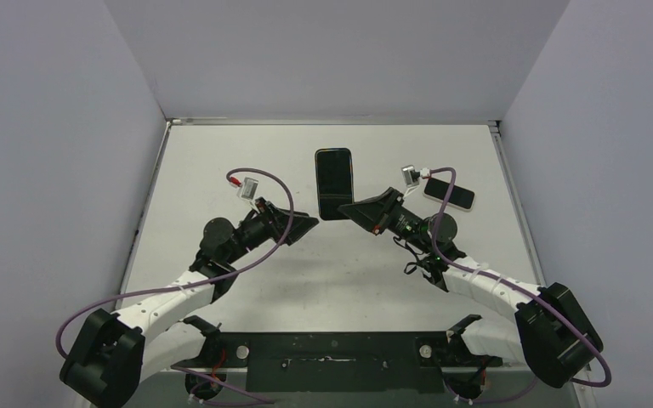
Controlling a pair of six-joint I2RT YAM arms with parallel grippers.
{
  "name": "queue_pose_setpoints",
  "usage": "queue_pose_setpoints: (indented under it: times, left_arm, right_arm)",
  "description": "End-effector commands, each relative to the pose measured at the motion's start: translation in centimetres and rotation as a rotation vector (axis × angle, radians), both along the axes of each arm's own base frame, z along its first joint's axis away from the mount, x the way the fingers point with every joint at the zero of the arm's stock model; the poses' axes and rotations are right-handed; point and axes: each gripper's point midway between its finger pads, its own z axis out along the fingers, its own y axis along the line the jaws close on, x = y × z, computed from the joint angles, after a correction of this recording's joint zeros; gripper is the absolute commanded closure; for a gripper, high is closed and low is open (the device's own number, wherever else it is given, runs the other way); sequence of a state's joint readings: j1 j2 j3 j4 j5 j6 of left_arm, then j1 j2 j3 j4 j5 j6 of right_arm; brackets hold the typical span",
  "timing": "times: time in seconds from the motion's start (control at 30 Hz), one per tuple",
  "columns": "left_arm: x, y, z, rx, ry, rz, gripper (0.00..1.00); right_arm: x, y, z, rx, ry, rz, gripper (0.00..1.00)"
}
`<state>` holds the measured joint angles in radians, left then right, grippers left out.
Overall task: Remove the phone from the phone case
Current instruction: Remove the phone case from the phone.
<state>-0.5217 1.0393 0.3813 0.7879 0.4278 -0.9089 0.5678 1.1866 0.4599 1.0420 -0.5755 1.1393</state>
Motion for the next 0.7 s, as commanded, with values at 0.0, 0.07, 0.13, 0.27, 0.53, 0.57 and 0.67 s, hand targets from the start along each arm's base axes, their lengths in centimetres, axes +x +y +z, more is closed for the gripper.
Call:
queue_pose_setpoints:
  times: [0.0,0.07,0.13,0.27,0.53,0.57,0.67]
  left_arm:
    - [-0.4,-0.6,0.7,-0.007,-0.036,-0.032,0.35]
    - [-0.5,-0.9,0.8,-0.009,-0.04,-0.046,0.35]
    - [-0.8,-1.1,1.2,-0.019,-0.051,-0.062,0.35]
    - [-0.9,-1.4,1.4,-0.022,-0.057,-0.073,0.35]
    - [-1.0,-2.0,2.1,-0.053,-0.071,-0.096,0.35]
    - [-0.9,-2.0,2.1,-0.056,-0.07,-0.096,0.35]
    - [-0.8,-2.1,2.6,-0.073,-0.076,-0.1,0.35]
  right_arm:
    - [-0.9,-1.0,4.9,0.11,-0.138,-0.009,1.0]
    - [-1.1,-0.9,5.0,0.117,-0.14,-0.001,1.0]
    - [-1.2,-0.9,5.1,0.119,-0.142,0.003,1.0]
    - [-1.2,-0.8,5.0,0.118,-0.14,0.005,1.0]
    - [-1.4,-0.7,5.0,0.121,-0.144,0.017,1.0]
    - [-1.4,-0.7,5.1,0.122,-0.143,0.019,1.0]
    - [-1.5,-0.6,5.1,0.122,-0.146,0.025,1.0]
